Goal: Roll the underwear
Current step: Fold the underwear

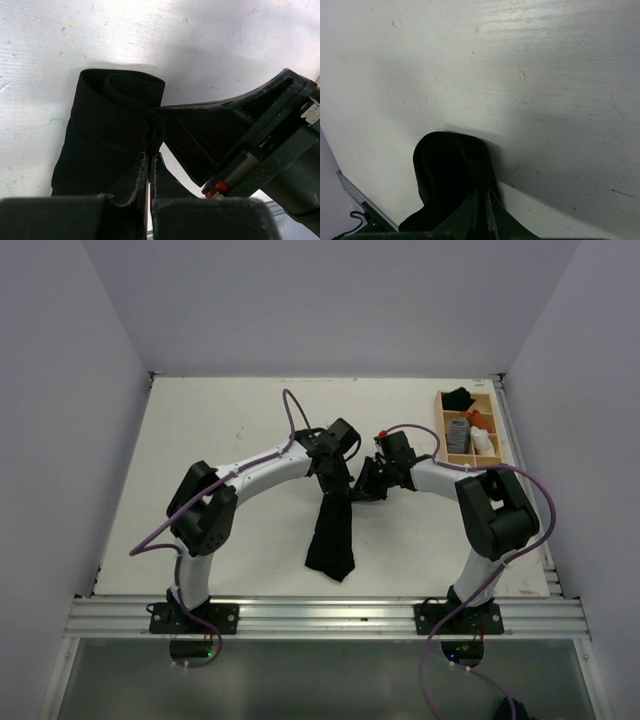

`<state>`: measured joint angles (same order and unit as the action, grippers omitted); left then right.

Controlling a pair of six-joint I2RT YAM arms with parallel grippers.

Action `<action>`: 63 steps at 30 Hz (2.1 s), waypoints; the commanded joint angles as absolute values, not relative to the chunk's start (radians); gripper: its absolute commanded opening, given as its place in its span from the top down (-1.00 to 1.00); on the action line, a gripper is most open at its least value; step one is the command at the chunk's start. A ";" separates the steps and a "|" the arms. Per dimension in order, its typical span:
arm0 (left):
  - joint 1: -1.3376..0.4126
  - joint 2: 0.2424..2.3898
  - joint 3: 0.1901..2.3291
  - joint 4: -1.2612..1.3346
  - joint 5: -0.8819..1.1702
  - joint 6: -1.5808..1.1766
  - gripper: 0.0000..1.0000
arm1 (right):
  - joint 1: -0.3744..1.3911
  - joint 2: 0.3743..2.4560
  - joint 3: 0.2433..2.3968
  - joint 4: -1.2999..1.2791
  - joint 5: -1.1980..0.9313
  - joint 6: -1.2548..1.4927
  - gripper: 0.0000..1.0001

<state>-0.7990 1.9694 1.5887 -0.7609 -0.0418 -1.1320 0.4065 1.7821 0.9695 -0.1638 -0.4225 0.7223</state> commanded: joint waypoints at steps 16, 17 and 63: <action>-0.816 2.037 1.517 -0.612 -0.005 -1.088 0.88 | 0.407 1.715 0.951 -0.201 -0.387 0.677 0.50; -0.816 2.036 1.519 -0.608 -0.005 -1.085 0.84 | 0.405 1.694 0.953 -0.230 -0.380 0.658 0.44; -0.548 2.020 1.525 -0.460 0.474 0.016 0.08 | 0.454 1.548 1.015 -0.354 -0.385 0.686 0.03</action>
<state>-0.5529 2.0872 1.6382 -0.5667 0.5339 0.0486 0.4168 1.4986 0.9337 -0.4175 -0.3843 0.6704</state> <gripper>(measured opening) 0.451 0.484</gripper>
